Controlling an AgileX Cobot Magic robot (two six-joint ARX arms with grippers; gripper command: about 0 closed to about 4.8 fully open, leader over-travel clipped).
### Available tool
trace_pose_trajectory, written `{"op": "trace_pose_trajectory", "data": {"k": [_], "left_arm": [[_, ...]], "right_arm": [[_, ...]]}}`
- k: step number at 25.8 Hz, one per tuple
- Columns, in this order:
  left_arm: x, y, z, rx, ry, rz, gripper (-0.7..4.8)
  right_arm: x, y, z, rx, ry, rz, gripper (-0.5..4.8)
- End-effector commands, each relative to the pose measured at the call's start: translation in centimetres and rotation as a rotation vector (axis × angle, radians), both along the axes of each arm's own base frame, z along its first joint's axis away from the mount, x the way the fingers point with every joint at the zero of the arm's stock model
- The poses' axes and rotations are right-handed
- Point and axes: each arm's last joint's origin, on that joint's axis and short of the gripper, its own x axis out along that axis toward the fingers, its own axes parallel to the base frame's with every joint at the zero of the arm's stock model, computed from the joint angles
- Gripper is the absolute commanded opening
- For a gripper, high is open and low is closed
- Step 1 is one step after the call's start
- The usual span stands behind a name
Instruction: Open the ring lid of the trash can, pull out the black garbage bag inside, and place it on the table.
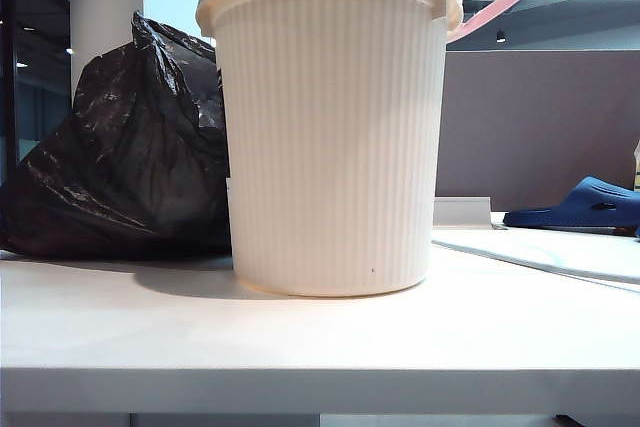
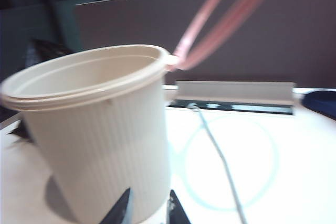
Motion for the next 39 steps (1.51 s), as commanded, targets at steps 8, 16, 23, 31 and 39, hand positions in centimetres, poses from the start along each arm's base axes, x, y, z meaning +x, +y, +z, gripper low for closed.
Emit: {"op": "trace_pose_trajectory", "data": {"k": [8,16,23,31,39], "left_arm": [[0.1,0.0,-0.4,0.024,-0.051,0.004,0.17],[0.1,0.0,-0.7,0.089,-0.041,0.004,0.18],[0.1,0.0,-1.1,0.133,-0.020,0.003,0.18],[0.1,0.1,-1.1,0.160,-0.018,0.026,0.18],[0.1,0.1,-1.4,0.188,-0.001,0.022,0.18]], "right_arm": [[1.5,-0.3,-2.6,0.046,0.012,-0.056,0.55],[2.8,-0.7,-5.0,0.053,0.028,-0.173,0.49],[3.6,-0.8,-6.5,0.033,0.004,-0.195,0.49],[4.2,-1.0,-8.7,-0.017,0.030,-0.259,0.49],[4.6,-1.1,-10.3,-0.070,0.066,-0.261,0.49]]}}
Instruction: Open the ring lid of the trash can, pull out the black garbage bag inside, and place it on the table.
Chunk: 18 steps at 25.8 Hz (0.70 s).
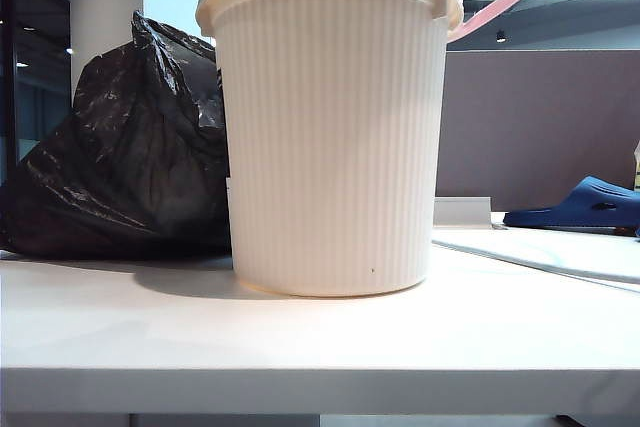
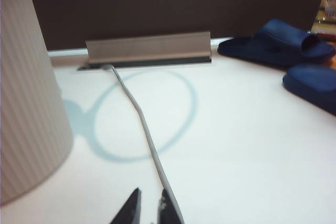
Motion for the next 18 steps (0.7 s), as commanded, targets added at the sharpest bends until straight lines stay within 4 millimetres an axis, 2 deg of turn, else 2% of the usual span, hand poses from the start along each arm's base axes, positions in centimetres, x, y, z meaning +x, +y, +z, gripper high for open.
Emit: {"op": "trace_pose_trajectory", "data": {"k": [1,10,18], "left_arm": [[0.0,0.0,0.0,0.016,-0.003,0.001,0.18],[0.0,0.0,-0.3,0.077,0.011,-0.002,0.18],[0.0,0.2,-0.6,0.093,0.040,0.056,0.18]], "right_arm": [[0.1,0.0,-0.2,-0.028,-0.009,0.000,0.49],[0.1,0.0,-1.0,-0.059,0.034,-0.003,0.50],[0.1,-0.3,-1.5,-0.072,0.086,-0.090,0.50]]}}
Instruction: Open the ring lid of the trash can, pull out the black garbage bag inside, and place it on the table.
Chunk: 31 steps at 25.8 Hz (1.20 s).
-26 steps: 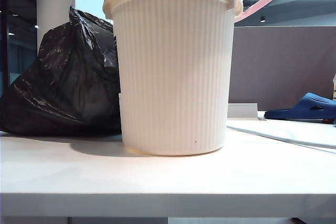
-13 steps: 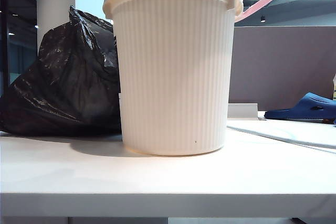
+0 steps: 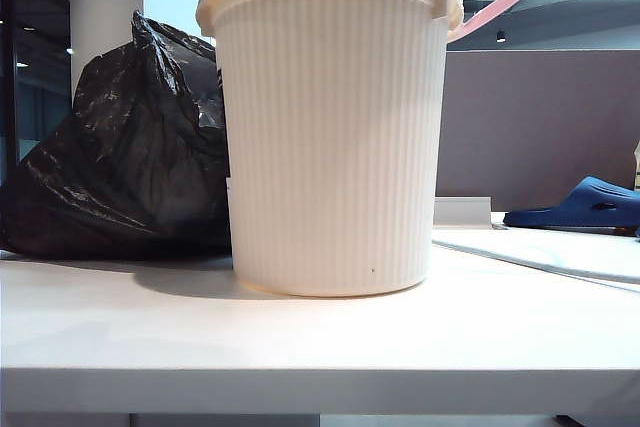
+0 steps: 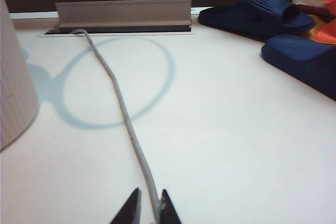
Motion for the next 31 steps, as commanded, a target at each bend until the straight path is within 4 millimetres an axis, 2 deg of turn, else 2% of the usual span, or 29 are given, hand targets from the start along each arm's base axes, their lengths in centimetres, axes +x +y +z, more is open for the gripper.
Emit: {"op": "trace_pose_trajectory", "data": {"k": [1,9,31], "left_arm": [[0.00,0.03,0.06,0.010,-0.003,0.008,0.18],[-0.04,0.04,-0.20,0.021,0.022,0.009,0.18],[-0.08,0.03,-0.40,-0.058,0.066,0.017,0.21]], "right_arm": [[0.01,-0.12,-0.08,-0.003,0.004,-0.042,0.50],[-0.05,-0.37,-0.43,0.033,0.043,-0.137,0.50],[-0.05,-0.34,-0.42,0.069,0.042,-0.131,0.53]]}}
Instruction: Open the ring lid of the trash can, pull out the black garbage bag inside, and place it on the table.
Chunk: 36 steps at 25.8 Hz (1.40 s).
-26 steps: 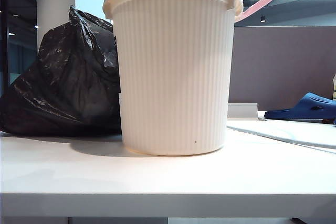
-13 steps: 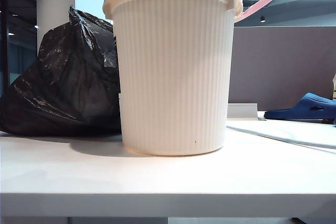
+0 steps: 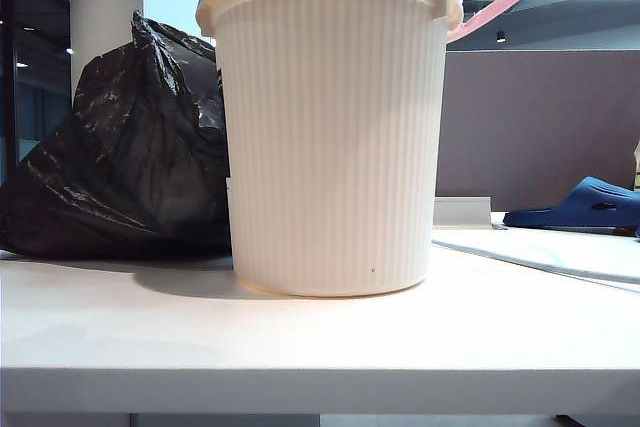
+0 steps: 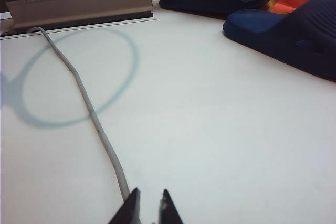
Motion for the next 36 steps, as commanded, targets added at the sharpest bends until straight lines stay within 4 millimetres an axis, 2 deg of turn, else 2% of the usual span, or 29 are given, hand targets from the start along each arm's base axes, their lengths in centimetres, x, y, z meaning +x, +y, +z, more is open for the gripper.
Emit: {"op": "trace_pose_trajectory", "data": {"k": [1,27,36], "left_arm": [[0.0,0.0,0.1,-0.004,-0.006,-0.004,0.21],[0.0,0.1,0.1,-0.005,-0.007,0.003,0.21],[-0.3,1.5,0.8,-0.010,-0.094,0.146,0.21]], "right_arm": [[0.0,0.0,0.1,0.002,-0.010,-0.002,0.53],[0.0,0.0,0.1,0.002,-0.010,-0.001,0.53],[0.0,0.0,0.1,0.002,-0.010,-0.002,0.53]]}}
